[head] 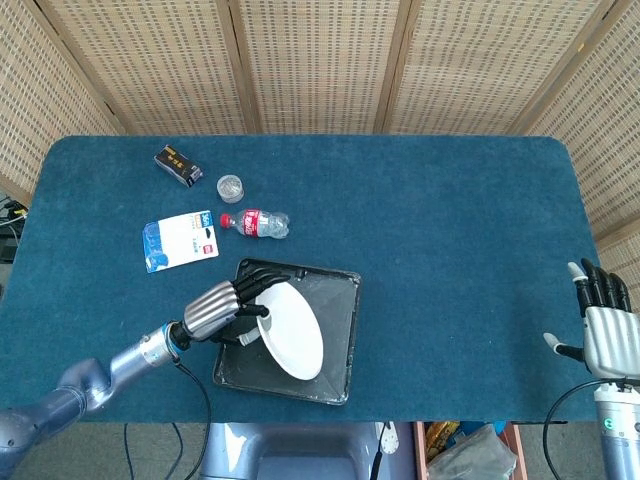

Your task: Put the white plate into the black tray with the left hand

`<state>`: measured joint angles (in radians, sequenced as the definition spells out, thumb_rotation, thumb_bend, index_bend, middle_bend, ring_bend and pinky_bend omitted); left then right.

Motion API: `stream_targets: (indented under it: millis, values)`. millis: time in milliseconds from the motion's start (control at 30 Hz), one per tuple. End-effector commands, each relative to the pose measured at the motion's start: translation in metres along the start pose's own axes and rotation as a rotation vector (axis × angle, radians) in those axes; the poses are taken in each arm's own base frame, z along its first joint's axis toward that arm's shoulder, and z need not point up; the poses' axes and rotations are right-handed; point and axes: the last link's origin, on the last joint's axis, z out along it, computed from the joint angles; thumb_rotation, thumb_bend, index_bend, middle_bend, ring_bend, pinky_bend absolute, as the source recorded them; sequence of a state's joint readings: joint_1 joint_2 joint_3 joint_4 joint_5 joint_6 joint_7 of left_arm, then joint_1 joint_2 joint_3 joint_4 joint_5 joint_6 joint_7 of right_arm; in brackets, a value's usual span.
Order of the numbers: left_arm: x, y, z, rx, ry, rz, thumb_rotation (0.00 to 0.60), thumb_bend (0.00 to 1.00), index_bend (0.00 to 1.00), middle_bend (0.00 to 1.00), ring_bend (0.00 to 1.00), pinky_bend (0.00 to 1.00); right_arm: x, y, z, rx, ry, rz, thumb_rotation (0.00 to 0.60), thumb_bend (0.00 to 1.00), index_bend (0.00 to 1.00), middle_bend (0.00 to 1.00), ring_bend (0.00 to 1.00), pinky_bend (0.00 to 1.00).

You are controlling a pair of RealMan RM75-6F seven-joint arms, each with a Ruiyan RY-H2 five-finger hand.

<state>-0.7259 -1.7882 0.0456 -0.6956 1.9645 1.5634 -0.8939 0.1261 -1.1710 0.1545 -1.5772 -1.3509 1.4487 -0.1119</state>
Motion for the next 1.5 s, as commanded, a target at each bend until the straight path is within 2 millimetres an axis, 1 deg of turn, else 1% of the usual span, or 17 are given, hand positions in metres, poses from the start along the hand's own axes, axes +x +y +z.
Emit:
stream_targets:
  millis: [33,167,233,267,333,367,400,467,500,700,933,967,1133,1200,1300,1367,1500]
  values:
    - [-0.007,0.0,0.004,-0.016,-0.045,0.0,0.6,0.51,0.83,0.0,0.0,0.0,0.0,-0.001,0.0,0.003,0.0,-0.001,0.6,0.0,0.0,0.0,0.0,0.0]
    - [-0.007,-0.005,0.002,-0.005,-0.091,0.04,0.6,0.49,0.83,0.0,0.0,0.0,0.001,-0.002,-0.002,0.008,0.003,0.004,0.6,0.0,0.0,0.0,0.0,0.0]
    - [-0.006,-0.01,0.0,0.012,-0.125,0.074,0.6,0.43,0.8,0.0,0.0,0.0,0.001,-0.002,-0.002,0.011,0.004,0.006,0.6,0.0,0.0,0.0,0.0,0.0]
    - [-0.006,-0.013,-0.002,0.021,-0.15,0.097,0.6,0.34,0.74,0.0,0.0,0.0,0.001,-0.002,-0.003,0.011,0.004,0.006,0.6,0.0,0.0,0.0,0.0,0.0]
    - [-0.004,-0.016,-0.003,0.03,-0.176,0.124,0.6,0.14,0.55,0.0,0.0,0.0,0.002,-0.002,-0.003,0.013,0.003,0.009,0.6,0.0,0.0,0.0,0.0,0.0]
    - [-0.003,-0.018,-0.005,0.036,-0.196,0.148,0.6,0.05,0.4,0.0,0.0,0.0,0.002,-0.002,-0.003,0.013,0.004,0.01,0.6,0.0,0.0,0.0,0.0,0.0]
    - [-0.002,-0.021,-0.006,0.045,-0.22,0.183,0.6,0.01,0.25,0.0,0.0,0.0,0.002,-0.003,-0.003,0.014,0.004,0.011,0.6,0.0,0.0,0.0,0.0,0.0]
    - [0.0,-0.025,-0.008,0.063,-0.254,0.229,0.6,0.0,0.06,0.0,0.0,0.0,0.003,-0.003,-0.004,0.017,0.006,0.012,0.6,0.0,0.0,0.0,0.0,0.0]
    - [0.0,-0.027,-0.009,0.077,-0.274,0.244,0.6,0.0,0.01,0.0,0.0,0.0,0.003,-0.003,-0.004,0.019,0.006,0.013,0.6,0.0,0.0,0.0,0.0,0.0]
    - [0.0,-0.03,-0.01,0.126,-0.306,0.258,0.6,0.0,0.0,0.0,0.0,0.0,0.003,-0.005,-0.005,0.027,0.002,0.015,0.6,0.0,0.0,0.0,0.0,0.0]
    - [0.02,-0.029,-0.019,0.213,-0.253,0.264,0.6,0.0,0.0,0.0,0.0,0.0,0.005,-0.007,-0.008,0.041,0.003,0.023,0.6,0.0,0.0,0.0,0.0,0.0]
    - [0.025,-0.033,-0.025,0.258,-0.273,0.279,0.6,0.0,0.0,0.0,0.0,0.0,0.006,-0.009,-0.008,0.048,0.003,0.027,0.6,0.0,0.0,0.0,0.0,0.0]
    - [0.032,-0.025,-0.035,0.346,-0.391,0.334,0.6,0.0,0.0,0.0,0.0,0.0,0.007,-0.011,-0.01,0.062,0.002,0.034,0.6,0.0,0.0,0.0,0.0,0.0]
    - [0.037,-0.019,-0.035,0.366,-0.385,0.335,0.6,0.0,0.0,0.0,0.0,0.0,0.008,-0.012,-0.011,0.067,0.005,0.038,0.6,0.0,0.0,0.0,0.0,0.0]
    - [0.051,-0.012,-0.039,0.401,-0.325,0.345,0.6,0.0,0.0,0.0,0.0,0.0,0.01,-0.013,-0.013,0.076,0.007,0.045,0.6,0.0,0.0,0.0,0.0,0.0]
    - [0.066,-0.01,-0.048,0.453,-0.275,0.359,0.6,0.0,0.0,0.0,0.0,0.0,0.011,-0.013,-0.013,0.08,0.006,0.049,0.6,0.0,0.0,0.0,0.0,0.0]
    - [0.101,-0.004,-0.079,0.602,-0.159,0.435,0.6,0.0,0.0,0.0,0.0,0.0,0.012,-0.013,-0.015,0.087,0.006,0.057,0.6,0.0,0.0,0.0,0.0,0.0]
